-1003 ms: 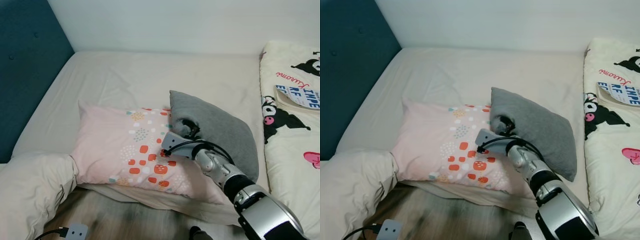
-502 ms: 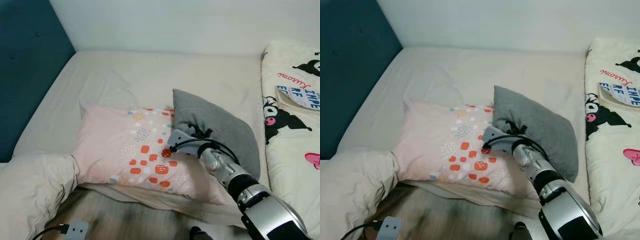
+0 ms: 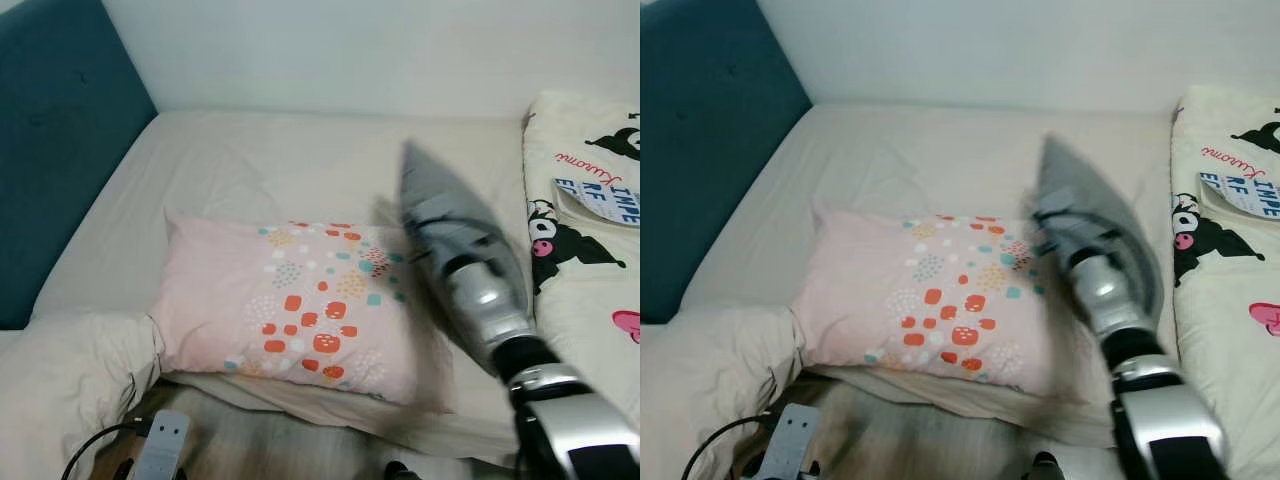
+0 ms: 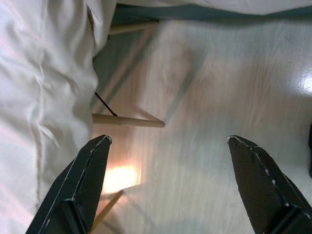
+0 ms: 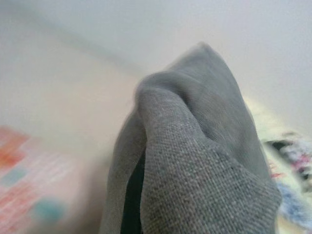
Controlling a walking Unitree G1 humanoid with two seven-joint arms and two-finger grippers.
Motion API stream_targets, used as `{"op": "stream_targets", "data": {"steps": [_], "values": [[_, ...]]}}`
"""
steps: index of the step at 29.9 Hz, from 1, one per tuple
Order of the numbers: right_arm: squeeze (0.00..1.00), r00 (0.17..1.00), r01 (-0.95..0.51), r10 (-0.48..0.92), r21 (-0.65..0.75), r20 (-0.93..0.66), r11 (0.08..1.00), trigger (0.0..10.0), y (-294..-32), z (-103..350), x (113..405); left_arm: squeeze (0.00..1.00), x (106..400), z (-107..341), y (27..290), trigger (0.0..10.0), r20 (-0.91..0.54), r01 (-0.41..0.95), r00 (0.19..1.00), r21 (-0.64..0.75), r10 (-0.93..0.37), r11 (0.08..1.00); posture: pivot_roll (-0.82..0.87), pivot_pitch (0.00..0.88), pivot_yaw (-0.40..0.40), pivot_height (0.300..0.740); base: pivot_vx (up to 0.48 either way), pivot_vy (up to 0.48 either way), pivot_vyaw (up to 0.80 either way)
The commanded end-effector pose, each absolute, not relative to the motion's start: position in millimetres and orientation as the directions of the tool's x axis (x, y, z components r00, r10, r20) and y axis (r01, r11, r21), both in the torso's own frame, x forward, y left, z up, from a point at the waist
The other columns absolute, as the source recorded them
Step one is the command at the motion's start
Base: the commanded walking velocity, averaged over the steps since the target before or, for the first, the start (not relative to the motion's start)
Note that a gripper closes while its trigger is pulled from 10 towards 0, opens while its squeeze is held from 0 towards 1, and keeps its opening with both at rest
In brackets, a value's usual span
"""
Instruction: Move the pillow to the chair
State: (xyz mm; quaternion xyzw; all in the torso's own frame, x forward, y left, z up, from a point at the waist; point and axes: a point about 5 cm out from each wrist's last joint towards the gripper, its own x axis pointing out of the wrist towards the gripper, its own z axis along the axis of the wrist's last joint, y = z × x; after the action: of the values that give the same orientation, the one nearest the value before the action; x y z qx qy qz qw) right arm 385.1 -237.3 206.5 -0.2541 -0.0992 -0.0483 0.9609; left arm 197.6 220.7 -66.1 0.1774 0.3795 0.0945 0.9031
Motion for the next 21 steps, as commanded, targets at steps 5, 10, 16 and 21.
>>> {"op": "stream_targets", "data": {"steps": [5,10,16,21], "values": [[0.0,0.892,0.224,-0.001,-0.441,0.451,0.869,0.0,-245.4,272.2,370.6,0.0,192.0,-71.6,217.9,10.0,-0.695,-0.026,0.652,0.379,0.303,0.925,-0.23,0.119,0.134,0.74,0.0,0.0,0.32],[0.0,0.756,0.08,0.227,-0.43,0.614,0.899,0.0,-208.2,334.1,349.7,0.0,195.7,-71.7,211.7,10.0,-0.707,-0.006,0.647,0.37,0.286,0.929,-0.24,0.099,0.135,0.74,0.0,0.0,0.79],[0.0,0.567,-0.295,0.519,-0.43,0.64,0.853,0.0,-130.7,349.3,327.0,0.0,197.2,-71.8,209.6,10.0,-0.716,-0.017,0.635,0.361,0.289,0.932,-0.23,0.066,0.117,0.74,0.0,0.0,0.79],[0.0,0.471,-0.515,0.643,-0.403,0.605,0.757,0.0,-86.3,337.6,310.1,0.0,193.2,-73.7,211.2,10.0,-0.726,-0.008,0.625,0.362,0.288,0.932,-0.21,0.057,0.112,0.74,-0.274,0.0,0.79]]}}
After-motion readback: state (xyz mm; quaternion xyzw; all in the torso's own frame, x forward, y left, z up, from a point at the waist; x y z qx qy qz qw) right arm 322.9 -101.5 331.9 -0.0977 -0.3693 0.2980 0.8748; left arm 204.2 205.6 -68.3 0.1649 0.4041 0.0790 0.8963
